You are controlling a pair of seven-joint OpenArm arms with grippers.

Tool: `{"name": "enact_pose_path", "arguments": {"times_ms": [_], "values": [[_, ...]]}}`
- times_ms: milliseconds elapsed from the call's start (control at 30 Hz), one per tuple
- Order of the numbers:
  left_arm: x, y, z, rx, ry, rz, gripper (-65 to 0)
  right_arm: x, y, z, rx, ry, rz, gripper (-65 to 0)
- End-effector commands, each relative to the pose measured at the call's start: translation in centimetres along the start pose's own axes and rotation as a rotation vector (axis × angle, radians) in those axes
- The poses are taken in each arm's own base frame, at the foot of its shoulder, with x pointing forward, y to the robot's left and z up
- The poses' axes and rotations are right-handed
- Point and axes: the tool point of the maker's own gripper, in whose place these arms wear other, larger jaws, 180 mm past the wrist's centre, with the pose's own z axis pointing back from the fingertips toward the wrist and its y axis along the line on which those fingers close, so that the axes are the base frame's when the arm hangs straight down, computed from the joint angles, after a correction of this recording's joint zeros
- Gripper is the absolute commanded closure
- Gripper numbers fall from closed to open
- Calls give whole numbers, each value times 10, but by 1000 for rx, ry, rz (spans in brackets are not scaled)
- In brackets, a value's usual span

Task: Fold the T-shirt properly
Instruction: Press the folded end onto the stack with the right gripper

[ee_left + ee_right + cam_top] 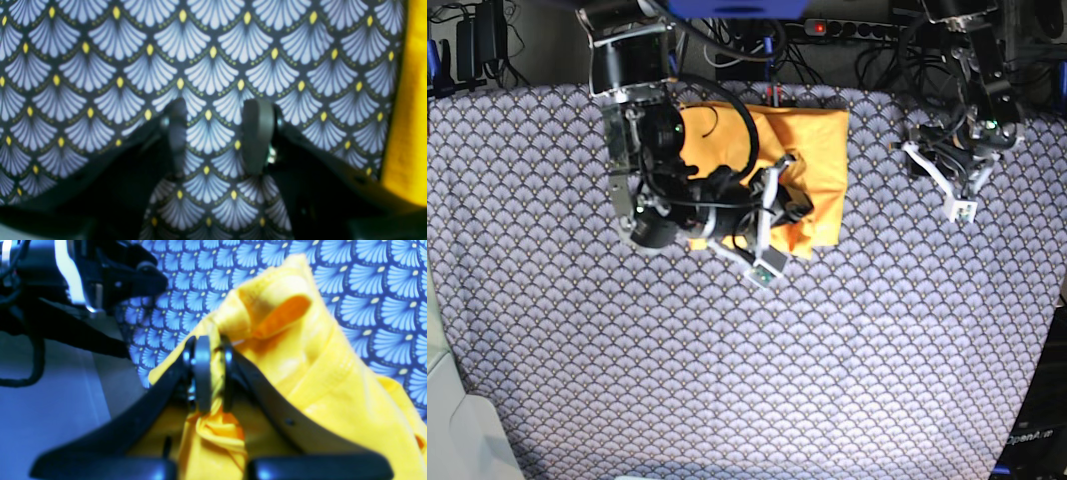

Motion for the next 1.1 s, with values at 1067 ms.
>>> {"name": "enact_pose_path", "arguments": {"times_ms": [1067], "values": [[1, 1, 2, 7, 3, -4, -275, 20, 27, -24, 98, 13, 229, -57]]}}
